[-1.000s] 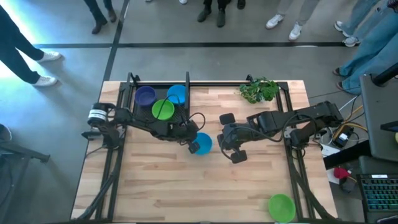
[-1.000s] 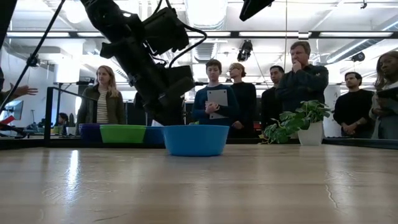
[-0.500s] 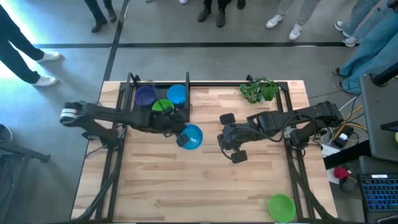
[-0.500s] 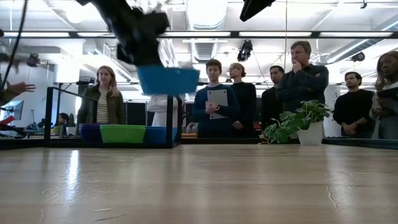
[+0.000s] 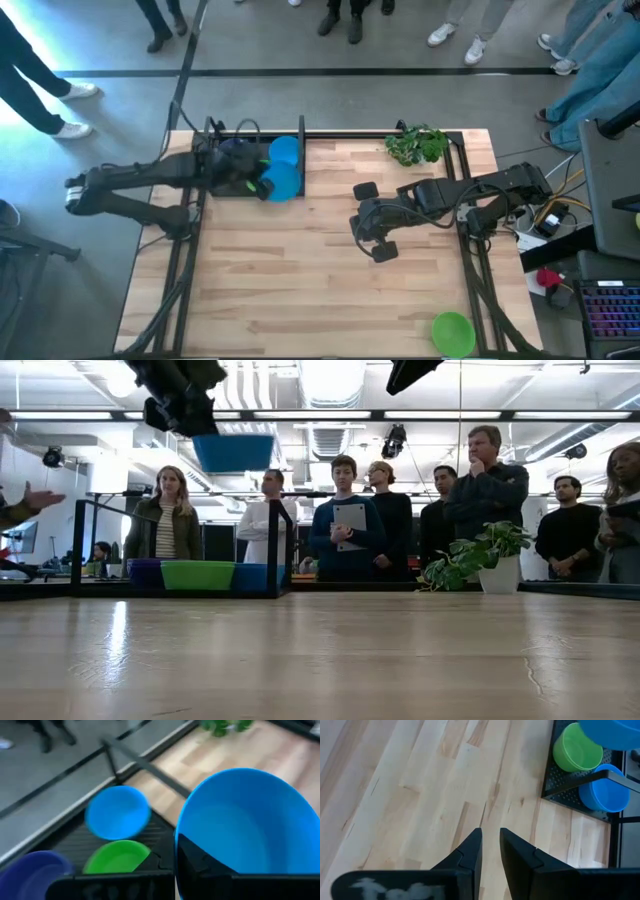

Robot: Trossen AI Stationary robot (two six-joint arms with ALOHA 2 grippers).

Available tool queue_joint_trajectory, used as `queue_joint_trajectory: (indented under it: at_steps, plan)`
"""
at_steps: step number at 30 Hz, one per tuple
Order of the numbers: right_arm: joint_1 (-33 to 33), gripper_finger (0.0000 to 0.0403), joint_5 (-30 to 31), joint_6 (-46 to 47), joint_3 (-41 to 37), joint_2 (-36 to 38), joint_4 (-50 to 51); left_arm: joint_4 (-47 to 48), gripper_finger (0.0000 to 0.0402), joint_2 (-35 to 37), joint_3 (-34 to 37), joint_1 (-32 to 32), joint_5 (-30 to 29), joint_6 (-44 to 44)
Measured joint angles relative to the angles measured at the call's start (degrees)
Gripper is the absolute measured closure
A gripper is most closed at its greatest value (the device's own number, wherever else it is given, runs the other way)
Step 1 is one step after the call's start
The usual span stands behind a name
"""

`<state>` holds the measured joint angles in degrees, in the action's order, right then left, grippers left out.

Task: Pick & Place Mini bowls
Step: Stack the blue bowl on the blue bowl on the shelf

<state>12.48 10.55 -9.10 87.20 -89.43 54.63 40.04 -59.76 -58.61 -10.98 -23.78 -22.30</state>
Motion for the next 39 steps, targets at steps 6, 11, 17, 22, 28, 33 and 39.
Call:
queue_joint_trajectory:
  at_steps: [6,11,17,22,28,33,39]
  plan:
    - [0.0,0.0339,0.0,0.1,0.0,0.0,0.0,1.0,0.0401,-0.6,-0.4,-12.9,7.6,8.3]
    - [0.0,0.0339,0.0,0.1,0.0,0.0,0.0,1.0,0.0401,-3.8,-2.2,-23.6,15.4,18.9]
    - [0.0,0.0339,0.0,0.9,0.0,0.0,0.0,0.5,0.0401,-11.1,-6.2,-28.7,17.4,31.7]
    - [0.0,0.0339,0.0,1.3,0.0,0.0,-0.1,0.5,0.0401,-18.7,-10.7,-28.9,17.4,39.7]
    - [0.0,0.0339,0.0,2.1,0.0,0.0,-0.1,0.4,0.0401,-26.6,-15.7,-29.3,14.9,44.4]
    - [0.0,0.0339,0.0,2.7,0.0,0.0,-0.1,-1.6,0.0401,-31.0,-17.6,-29.8,14.7,45.7]
    - [0.0,0.0339,0.0,2.7,0.0,0.0,0.0,-4.5,0.0401,-34.2,-17.3,-30.7,15.2,45.8]
